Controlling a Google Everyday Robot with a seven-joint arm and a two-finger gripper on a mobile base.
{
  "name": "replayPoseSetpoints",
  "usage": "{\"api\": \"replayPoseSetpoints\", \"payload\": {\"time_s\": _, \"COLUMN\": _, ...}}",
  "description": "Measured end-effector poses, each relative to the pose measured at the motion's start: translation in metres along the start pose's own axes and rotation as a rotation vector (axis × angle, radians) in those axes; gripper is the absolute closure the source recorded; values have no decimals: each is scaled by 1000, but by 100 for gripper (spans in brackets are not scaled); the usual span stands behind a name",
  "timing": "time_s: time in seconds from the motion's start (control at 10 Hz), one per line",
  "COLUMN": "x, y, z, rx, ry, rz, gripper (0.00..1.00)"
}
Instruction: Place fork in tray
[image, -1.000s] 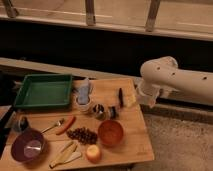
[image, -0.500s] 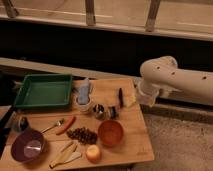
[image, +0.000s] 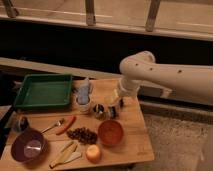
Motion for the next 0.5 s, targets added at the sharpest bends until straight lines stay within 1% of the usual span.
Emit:
{"api": "replayPoseSetpoints", "payload": {"time_s": 0.1, "x": -10, "y": 22, "z": 1, "rx": -7, "ry": -10, "rz": -40, "gripper": 28}}
{"api": "replayPoseSetpoints", "payload": {"time_s": 0.2, "x": -16, "y": 37, "z": 2, "rx": -12, "ry": -16, "rz": -69, "gripper": 28}}
{"api": "replayPoseSetpoints", "payload": {"time_s": 0.3, "x": -28, "y": 66, "z": 1, "rx": -35, "ry": -25, "rz": -131, "gripper": 28}}
{"api": "replayPoseSetpoints", "payload": {"time_s": 0.4, "x": -33, "y": 89, "z": 0, "rx": -59, "ry": -29, "rz": -183, "gripper": 28}}
{"api": "replayPoseSetpoints", "payload": {"time_s": 0.5, "x": -33, "y": 117, "z": -4, "rx": -109, "ry": -34, "rz": -252, "gripper": 28}}
